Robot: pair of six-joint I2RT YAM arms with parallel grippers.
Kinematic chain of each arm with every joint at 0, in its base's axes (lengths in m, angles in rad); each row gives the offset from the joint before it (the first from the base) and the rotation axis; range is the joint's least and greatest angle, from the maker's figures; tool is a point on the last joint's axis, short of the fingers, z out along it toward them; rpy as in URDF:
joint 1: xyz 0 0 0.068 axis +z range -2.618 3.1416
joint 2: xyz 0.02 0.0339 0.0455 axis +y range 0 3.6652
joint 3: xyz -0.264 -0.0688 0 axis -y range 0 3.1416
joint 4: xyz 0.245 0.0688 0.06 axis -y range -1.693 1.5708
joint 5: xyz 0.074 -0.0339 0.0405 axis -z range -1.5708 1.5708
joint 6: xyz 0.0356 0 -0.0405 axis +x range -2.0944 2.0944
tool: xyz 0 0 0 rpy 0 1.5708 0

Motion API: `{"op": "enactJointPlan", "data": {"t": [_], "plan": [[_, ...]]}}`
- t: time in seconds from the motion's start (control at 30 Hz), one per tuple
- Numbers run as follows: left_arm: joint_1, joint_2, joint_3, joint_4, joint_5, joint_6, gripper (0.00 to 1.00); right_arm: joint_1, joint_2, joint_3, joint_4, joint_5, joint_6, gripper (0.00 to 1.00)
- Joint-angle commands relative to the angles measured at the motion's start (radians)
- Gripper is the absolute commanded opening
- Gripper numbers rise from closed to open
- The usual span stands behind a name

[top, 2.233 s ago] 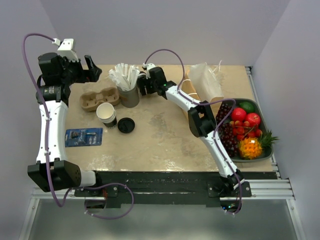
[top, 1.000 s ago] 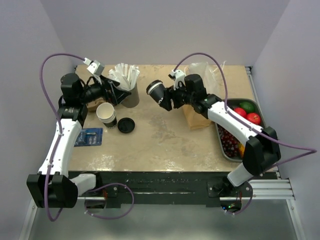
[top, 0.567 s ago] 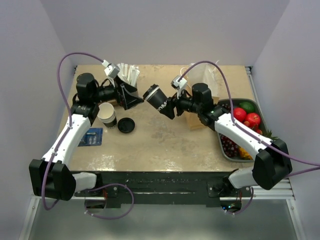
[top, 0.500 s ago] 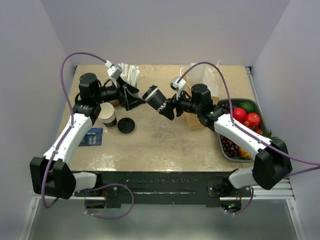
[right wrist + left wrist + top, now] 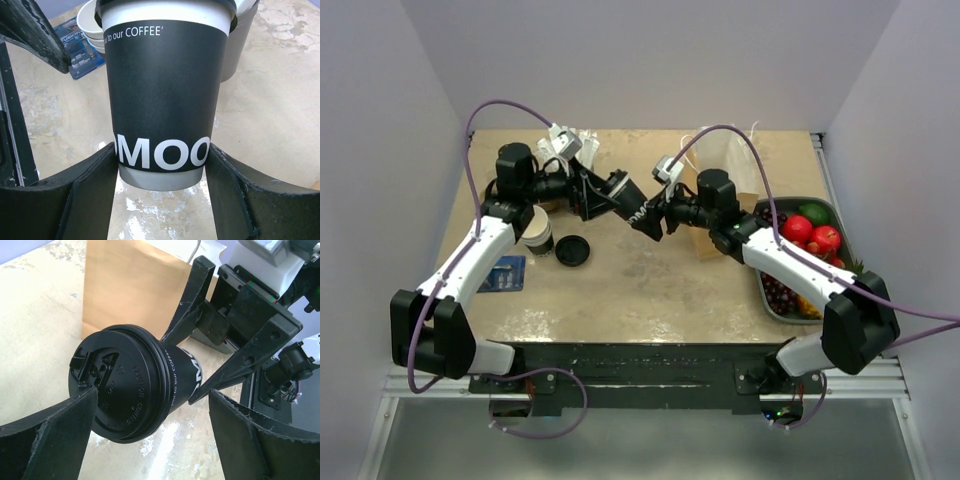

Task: Pack the takeout coffee

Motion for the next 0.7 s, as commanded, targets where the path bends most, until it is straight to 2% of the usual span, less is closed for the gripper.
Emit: {"op": "enactJointPlan", "data": {"t": [0.0, 0.3, 0.47, 0.67], "plan": [[-0.028, 0.003, 0.056, -0.033, 0.037, 0.088, 0.93, 0.016, 0.054, 0.023, 0.085, -0.019, -0.015, 0.52], [-0.034, 0.0, 0.024, -0.208, -0.006, 0.217, 0.91, 0.038, 0.199, 0.09, 0.092, -0.017, -0.035, 0.57], [-0.034, 0.012, -0.031, -0.209, -0.02, 0.216, 0.9, 0.044, 0.268, 0.104, 0.099, -0.034, -0.041, 0.54], [-0.035, 0.03, -0.083, -0.191, -0.018, 0.206, 0.89, 0.045, 0.299, 0.1, 0.115, -0.049, -0.031, 0.56]]}}
